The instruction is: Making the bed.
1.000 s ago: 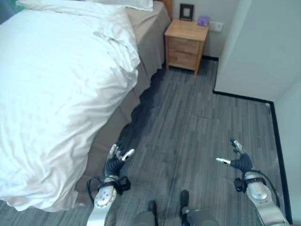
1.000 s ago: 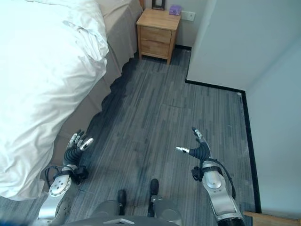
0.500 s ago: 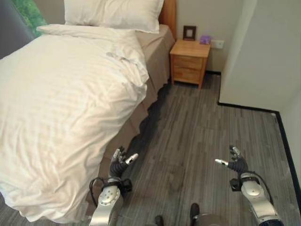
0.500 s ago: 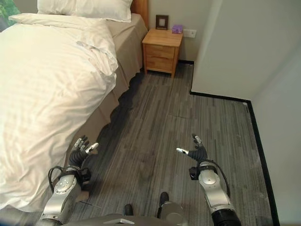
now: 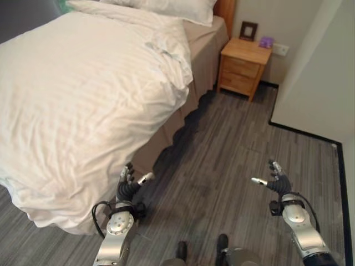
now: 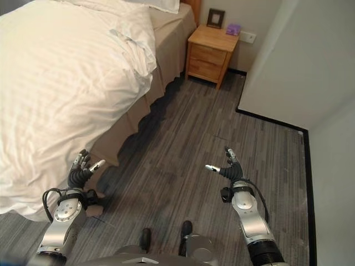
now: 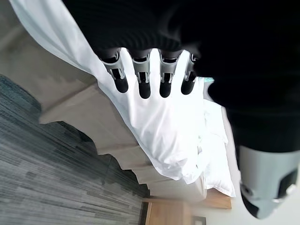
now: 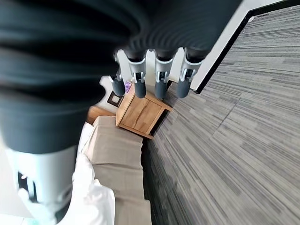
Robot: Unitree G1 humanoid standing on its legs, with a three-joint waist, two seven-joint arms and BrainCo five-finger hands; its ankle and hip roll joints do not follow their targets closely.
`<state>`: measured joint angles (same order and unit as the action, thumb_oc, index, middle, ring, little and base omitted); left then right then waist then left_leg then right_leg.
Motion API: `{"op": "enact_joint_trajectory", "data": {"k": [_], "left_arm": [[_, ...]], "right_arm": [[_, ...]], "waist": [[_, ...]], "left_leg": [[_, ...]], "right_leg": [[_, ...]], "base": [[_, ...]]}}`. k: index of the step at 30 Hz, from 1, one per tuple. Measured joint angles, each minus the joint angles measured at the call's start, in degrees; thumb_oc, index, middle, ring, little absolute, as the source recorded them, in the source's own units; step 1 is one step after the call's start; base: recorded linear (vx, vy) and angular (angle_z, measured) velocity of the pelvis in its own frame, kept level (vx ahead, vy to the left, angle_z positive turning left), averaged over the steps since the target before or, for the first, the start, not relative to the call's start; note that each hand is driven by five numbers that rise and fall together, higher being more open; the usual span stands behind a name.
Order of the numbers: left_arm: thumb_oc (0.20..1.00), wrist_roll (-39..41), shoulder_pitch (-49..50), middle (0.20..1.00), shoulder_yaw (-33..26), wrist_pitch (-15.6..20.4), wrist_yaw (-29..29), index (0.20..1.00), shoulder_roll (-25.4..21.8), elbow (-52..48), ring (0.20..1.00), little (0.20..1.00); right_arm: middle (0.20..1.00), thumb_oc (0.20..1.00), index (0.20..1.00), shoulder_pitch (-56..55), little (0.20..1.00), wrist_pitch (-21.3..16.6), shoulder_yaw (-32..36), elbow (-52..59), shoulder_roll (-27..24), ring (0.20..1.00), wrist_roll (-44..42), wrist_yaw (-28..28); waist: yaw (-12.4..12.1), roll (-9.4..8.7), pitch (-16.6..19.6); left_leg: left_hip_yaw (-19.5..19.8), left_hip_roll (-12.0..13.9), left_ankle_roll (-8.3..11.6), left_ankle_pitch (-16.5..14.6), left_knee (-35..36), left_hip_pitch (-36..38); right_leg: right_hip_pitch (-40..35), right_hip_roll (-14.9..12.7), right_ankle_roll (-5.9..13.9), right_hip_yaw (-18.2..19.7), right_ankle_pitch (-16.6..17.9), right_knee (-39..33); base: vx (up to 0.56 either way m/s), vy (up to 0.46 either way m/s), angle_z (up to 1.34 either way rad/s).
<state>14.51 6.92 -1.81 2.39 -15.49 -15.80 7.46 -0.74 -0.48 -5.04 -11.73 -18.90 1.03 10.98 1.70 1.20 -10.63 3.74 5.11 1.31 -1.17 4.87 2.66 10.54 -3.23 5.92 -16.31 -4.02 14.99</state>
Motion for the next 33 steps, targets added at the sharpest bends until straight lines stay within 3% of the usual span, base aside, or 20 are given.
{"op": "enact_joint_trajectory", "data": {"k": [2, 5, 7, 9, 10, 11, 13, 15, 16, 17, 20, 21, 22, 25, 26, 28, 29, 31, 32, 33], "left_arm": [[1.0, 0.0, -2.6, 1.0, 0.8, 0.1, -0.3, 1.0, -0.7, 0.3, 1.0, 1.0], [1.0, 0.0, -2.4, 1.0, 2.5, 0.2, 0.0, 1.0, -1.9, 0.2, 1.0, 1.0], [1.0, 0.0, 0.4, 1.0, 2.4, 0.3, 0.8, 1.0, -1.2, -0.6, 1.0, 1.0], [1.0, 0.6, 1.6, 1.0, 1.6, 0.2, 1.1, 1.0, -1.1, -0.5, 1.0, 1.0], [1.0, 0.8, 2.3, 1.0, 1.1, 0.3, 1.1, 1.0, -1.1, -0.6, 1.0, 1.0], [1.0, 1.4, 1.9, 1.0, 1.0, 0.2, 1.1, 1.0, -1.2, -1.0, 1.0, 1.0], [1.0, 2.6, 2.2, 1.0, 1.3, 0.1, 1.3, 1.0, -1.6, -1.5, 1.0, 1.0], [1.0, 3.0, 2.0, 1.0, 1.5, 0.3, 1.3, 1.0, -1.6, -2.6, 1.0, 1.0], [1.0, 3.2, 1.4, 1.0, 1.5, 0.3, 1.3, 1.0, -0.4, -2.7, 1.0, 1.0], [1.0, 3.3, 1.5, 1.0, 1.5, 0.2, 1.3, 1.0, 0.2, -2.7, 1.0, 1.0], [1.0, 3.2, 1.8, 1.0, 1.2, 0.2, 1.5, 1.0, -0.1, -2.8, 1.0, 1.0], [1.0, 3.2, 1.5, 1.0, 1.2, 0.2, 1.8, 1.0, 0.5, -2.5, 1.0, 1.0], [1.0, 3.2, 1.4, 1.0, 1.1, 0.2, 2.0, 1.0, 0.9, -2.4, 1.0, 1.0], [1.0, 3.1, 3.0, 1.0, 0.4, -0.2, 2.1, 1.0, 2.2, -2.1, 1.0, 1.0], [1.0, 3.1, 4.1, 1.0, -0.6, -0.5, 2.0, 1.0, 2.6, -2.1, 1.0, 1.0], [1.0, 3.1, 3.7, 1.0, -0.8, -0.5, 1.9, 1.0, 1.7, -2.3, 1.0, 1.0], [1.0, 3.1, 3.3, 1.0, -0.9, -0.5, 1.7, 1.0, 1.5, -2.2, 1.0, 1.0], [1.0, 2.7, 0.0, 1.0, -0.7, -0.4, 1.6, 1.0, -0.6, -2.4, 1.0, 1.0], [1.0, 2.7, -1.8, 1.0, -1.0, -0.5, 1.3, 1.0, -0.6, -1.4, 1.0, 1.0], [1.0, 2.7, -2.9, 1.0, -0.5, -0.5, 0.7, 1.0, -0.8, -1.1, 1.0, 1.0]], "right_arm": [[1.0, 1.0, 1.0, -0.4, 1.0, -0.4, 0.3, 0.1, -0.2, 1.0, -1.2, 0.1], [1.0, 1.0, 1.0, -0.8, 1.0, -1.2, 0.2, -1.1, 0.5, 1.0, -1.7, -0.1], [1.0, 1.0, 1.0, -1.2, 1.0, -1.4, 0.1, -2.2, 1.3, 1.0, -1.7, -0.3], [1.0, 1.0, 1.0, -2.0, 1.0, -1.4, -0.3, -2.9, 1.5, 1.0, -2.3, -0.4], [1.0, 1.0, 1.0, -2.2, 1.0, -1.3, -0.4, -3.2, 1.6, 1.0, -2.4, -0.4], [1.0, 1.0, 1.0, -3.1, 1.0, -1.1, -0.4, -2.7, 0.8, 1.0, -3.0, -0.6], [1.0, 1.0, 1.0, -3.2, 1.0, -1.0, -0.5, -2.2, 0.6, 1.0, -3.4, -0.5], [1.0, 1.0, 1.0, -1.4, 1.0, -0.9, -0.6, -2.2, 0.7, 1.0, -3.4, -0.3], [1.0, 1.0, 1.0, 2.4, 1.0, -0.8, -0.4, -2.4, 0.6, 1.0, -3.3, -0.4], [1.0, 1.0, 1.0, 3.3, 1.0, -0.8, -0.4, -2.3, 0.5, 1.0, -3.4, -0.4], [1.0, 1.0, 1.0, 3.6, 1.0, -0.9, -1.2, -1.8, 0.1, 1.0, -3.3, -0.7], [1.0, 1.0, 1.0, 2.8, 1.0, -1.0, -1.9, -3.0, -1.0, 1.0, -3.3, -1.1], [1.0, 1.0, 1.0, 2.9, 1.0, -0.9, -2.0, -4.3, -1.2, 1.0, -3.3, -1.4], [1.0, 1.0, 1.0, 1.4, 1.0, 0.1, -2.2, -5.7, -1.5, 1.0, -3.1, -2.1], [1.0, 1.0, 1.0, 0.3, 1.0, 0.9, -2.6, -5.1, -0.9, 1.0, -2.7, -2.6], [1.0, 1.0, 1.0, -0.7, 1.0, 0.9, -2.7, -3.3, -0.6, 1.0, -1.3, -2.8], [1.0, 1.0, 1.0, -0.6, 1.0, 0.9, -3.2, -3.2, -0.7, 1.0, -1.0, -2.8], [1.0, 1.0, 1.0, -0.4, 1.0, 0.8, -4.6, -2.3, -0.3, 1.0, -0.7, -2.9], [1.0, 1.0, 1.0, 0.1, 1.0, 0.8, -4.8, -1.8, -0.1, 1.0, 0.2, -2.9], [1.0, 1.0, 1.0, 0.4, 1.0, 0.8, -5.0, -1.4, -0.1, 1.0, 0.9, -3.3]], "waist": [[0.7, -0.91, -0.1], [1.9, -2.72, 0.0], [2.5, -1.83, -0.2], [2.5, -1.66, -0.3], [2.2, -1.81, -0.3], [-1.1, -2.52, -0.9], [-2.7, -3.3, -1.3], [-4.3, -5.37, -2.6], [-5.8, -7.1, -4.5], [-5.8, -6.81, -4.7], [-6.8, -5.38, -4.3], [-6.4, -4.43, -3.9], [-6.7, -4.12, -3.9], [-8.8, -2.85, -3.2], [-9.0, -4.08, -2.6], [-8.8, -5.62, -2.0], [-8.8, -5.64, -1.9], [-8.1, -6.97, -0.9], [-6.8, -6.59, -1.3], [-5.1, -5.43, -2.2]], "left_leg": [[1.0, 1.6, 1.12, -1.6, -2.1, -2.7], [3.0, 2.9, 1.42, -3.3, -2.4, -0.5], [0.4, 4.9, 4.02, -5.2, -13.7, -3.1], [1.8, 4.7, 5.11, -4.8, -23.9, -7.8], [2.2, 4.7, 4.93, -4.3, -30.3, -11.0], [3.7, 4.3, 1.44, -0.8, -43.8, -16.7], [4.9, 2.5, 1.17, -0.1, -47.6, -18.5], [4.3, -1.6, 3.49, -2.9, -45.4, -19.0], [1.0, -6.6, 2.6, -5.3, -35.8, -20.3], [-1.2, -7.8, 1.68, -4.6, -29.2, -20.7], [-4.2, -8.7, -0.77, -2.4, -15.7, -21.5], [-5.7, -9.3, -2.44, -0.5, -6.0, -21.7], [-7.1, -9.4, -2.13, -0.1, -2.7, -22.1], [-6.9, -8.9, -2.65, 0.7, -3.3, -22.8], [-7.4, -10.1, -4.44, 7.3, -5.2, -20.6], [-7.9, -11.6, -5.06, 7.7, -7.7, -18.2], [-7.7, -11.4, -6.75, 7.8, -7.9, -16.6], [-6.5, -11.9, -9.9, 5.2, -6.0, -12.4], [-5.4, -11.9, -10.57, 4.2, -6.0, -10.9], [-4.1, -11.3, -10.32, 4.1, -5.7, -8.3]], "right_leg": [[4.7, -0.9, 0.35, 3.1, -1.3, -0.1], [1.9, -1.0, -1.3, 0.2, 1.8, -3.9], [-1.1, 1.4, -3.99, -0.6, 1.5, -6.3], [-3.2, 2.9, -5.1, -1.0, 0.5, -8.7], [-3.9, 3.5, -5.78, -1.2, 0.3, -9.5], [-5.0, 4.3, -9.92, 0.8, 1.7, -10.0], [-7.3, 4.7, -12.06, 2.9, -0.7, -11.1], [-9.1, 3.7, -11.53, 5.1, -0.8, -11.9], [-12.0, 2.2, -9.51, 7.6, -0.6, -15.0], [-14.1, 2.3, -9.11, 7.1, 0.7, -16.9], [-19.6, 4.0, -7.19, 6.2, -2.1, -20.5], [-21.8, 4.9, -6.4, 6.1, -4.8, -20.8], [-22.8, 5.3, -6.23, 6.5, -6.0, -20.7], [-27.9, 5.6, -4.93, 10.5, -10.1, -19.3], [-29.7, 3.7, -3.27, 12.5, -11.4, -16.2], [-29.0, 1.8, -2.51, 13.4, -11.0, -7.8], [-26.0, 0.9, -1.57, 13.1, -11.4, 0.9], [-13.1, -1.4, 5.93, 12.4, -6.8, 27.2], [-7.8, -3.0, 6.17, 10.2, -4.8, 38.2], [-4.8, -3.8, 4.69, 7.7, -4.5, 43.5]], "base": [[0.52, -0.228, 0.33], [0.59, -0.324, 0.32], [0.47, -0.332, -0.05], [0.46, -0.405, -0.03], [0.46, -0.324, -0.4], [0.29, -0.161, -0.64], [0.42, -0.11, -0.43], [0.53, 0.006, -0.4], [0.62, 0.054, -0.58], [0.63, 0.065, -0.59], [0.74, 0.12, -0.19], [0.66, 0.108, 0.08], [0.91, 0.154, 0.02], [0.68, 0.157, -0.54], [0.48, 0.185, -0.74], [0.38, 0.163, -0.46], [0.43, 0.28, -0.31], [0.51, 0.297, -0.14], [0.36, 0.133, 0.34], [0.54, 0.064, 0.69]]}}
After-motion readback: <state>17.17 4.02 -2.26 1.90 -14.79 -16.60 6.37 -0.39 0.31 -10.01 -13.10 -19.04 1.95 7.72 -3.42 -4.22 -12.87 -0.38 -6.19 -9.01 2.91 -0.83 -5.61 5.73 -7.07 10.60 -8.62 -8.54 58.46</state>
